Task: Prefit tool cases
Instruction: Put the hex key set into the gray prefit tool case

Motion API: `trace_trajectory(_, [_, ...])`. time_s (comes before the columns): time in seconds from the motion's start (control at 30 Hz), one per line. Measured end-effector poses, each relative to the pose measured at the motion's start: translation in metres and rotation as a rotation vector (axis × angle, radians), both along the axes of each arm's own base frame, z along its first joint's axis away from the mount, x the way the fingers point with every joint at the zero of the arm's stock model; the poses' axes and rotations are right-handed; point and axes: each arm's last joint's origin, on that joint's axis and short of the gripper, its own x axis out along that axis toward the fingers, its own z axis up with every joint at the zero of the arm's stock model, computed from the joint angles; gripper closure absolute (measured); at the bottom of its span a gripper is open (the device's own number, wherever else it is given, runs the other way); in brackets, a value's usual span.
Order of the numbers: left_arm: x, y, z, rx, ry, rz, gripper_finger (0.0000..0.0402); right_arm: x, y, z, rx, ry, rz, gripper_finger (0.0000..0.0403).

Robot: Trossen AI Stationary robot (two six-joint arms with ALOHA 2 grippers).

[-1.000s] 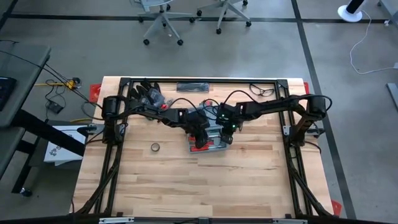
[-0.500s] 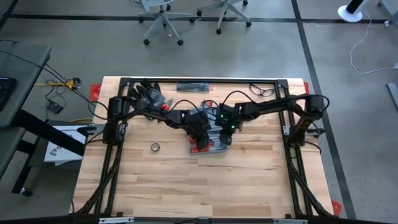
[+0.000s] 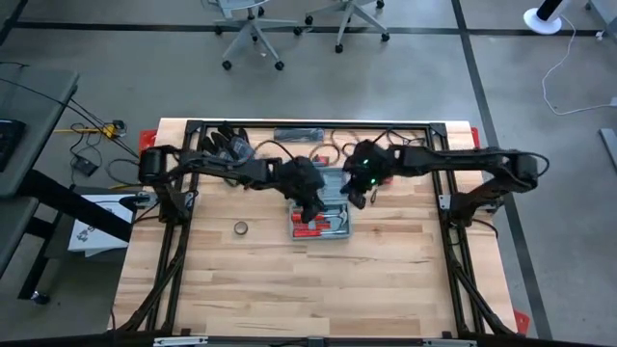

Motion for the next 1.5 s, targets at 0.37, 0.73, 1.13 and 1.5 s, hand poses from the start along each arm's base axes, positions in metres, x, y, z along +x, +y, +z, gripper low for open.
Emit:
trace_trajectory(0.37, [-0.019,0.029,0.081,0.066,-0.404,0.128,0.0401,-0.038,-0.028,0.085,0.057,-0.527,0.007,0.0403])
trace_trajectory(0.73, [-0.018,0.035,0.115,-0.012,-0.727,0.125,0.0401,-0.056,-0.024,0.113,0.089,-0.687,0.099,0.0403])
trace_trajectory(1.13, [-0.015,0.029,0.112,0.101,-0.711,0.308,0.0401,-0.042,-0.018,0.109,0.068,-0.701,0.096,0.0403])
trace_trajectory(1.5, [-0.015,0.027,0.111,0.1,-0.703,0.278,0.0401,-0.029,-0.022,0.101,0.1,-0.696,0.1,0.0403])
